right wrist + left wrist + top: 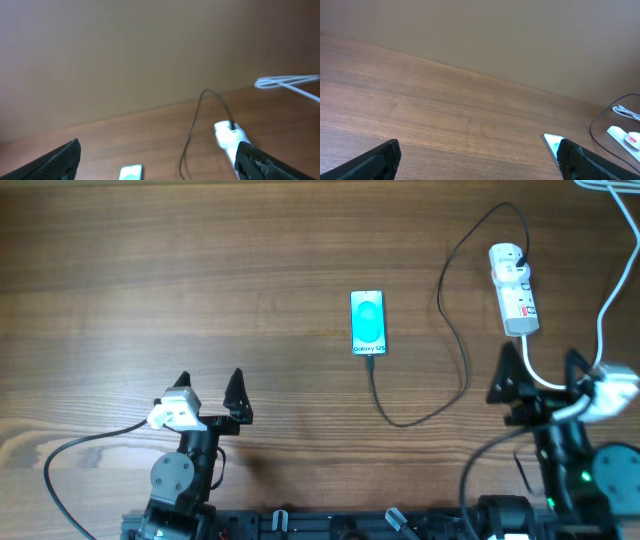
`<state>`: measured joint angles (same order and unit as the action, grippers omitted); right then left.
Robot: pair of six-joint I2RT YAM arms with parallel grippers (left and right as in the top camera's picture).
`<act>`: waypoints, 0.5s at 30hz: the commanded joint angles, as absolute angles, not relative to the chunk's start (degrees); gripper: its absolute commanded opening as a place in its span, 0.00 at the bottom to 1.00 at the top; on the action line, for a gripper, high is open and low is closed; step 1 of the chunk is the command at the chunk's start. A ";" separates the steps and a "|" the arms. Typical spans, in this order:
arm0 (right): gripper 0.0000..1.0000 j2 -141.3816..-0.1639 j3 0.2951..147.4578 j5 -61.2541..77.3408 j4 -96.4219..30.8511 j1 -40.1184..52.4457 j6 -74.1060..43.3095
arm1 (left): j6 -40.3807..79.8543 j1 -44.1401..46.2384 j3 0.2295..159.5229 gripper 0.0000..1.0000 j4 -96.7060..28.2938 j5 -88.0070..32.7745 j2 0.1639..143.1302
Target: Plug charger to phone and switch on socket
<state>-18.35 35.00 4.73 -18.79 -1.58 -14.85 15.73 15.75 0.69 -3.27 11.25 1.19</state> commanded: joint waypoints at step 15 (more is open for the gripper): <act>1.00 -0.19 5.91 6.74 1.30 -1.30 -19.88 | 15.00 15.92 0.32 1.00 -3.18 10.96 1.15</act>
<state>-2.13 7.97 7.97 0.73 -1.58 -19.33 15.73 15.75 0.69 -3.22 11.25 1.19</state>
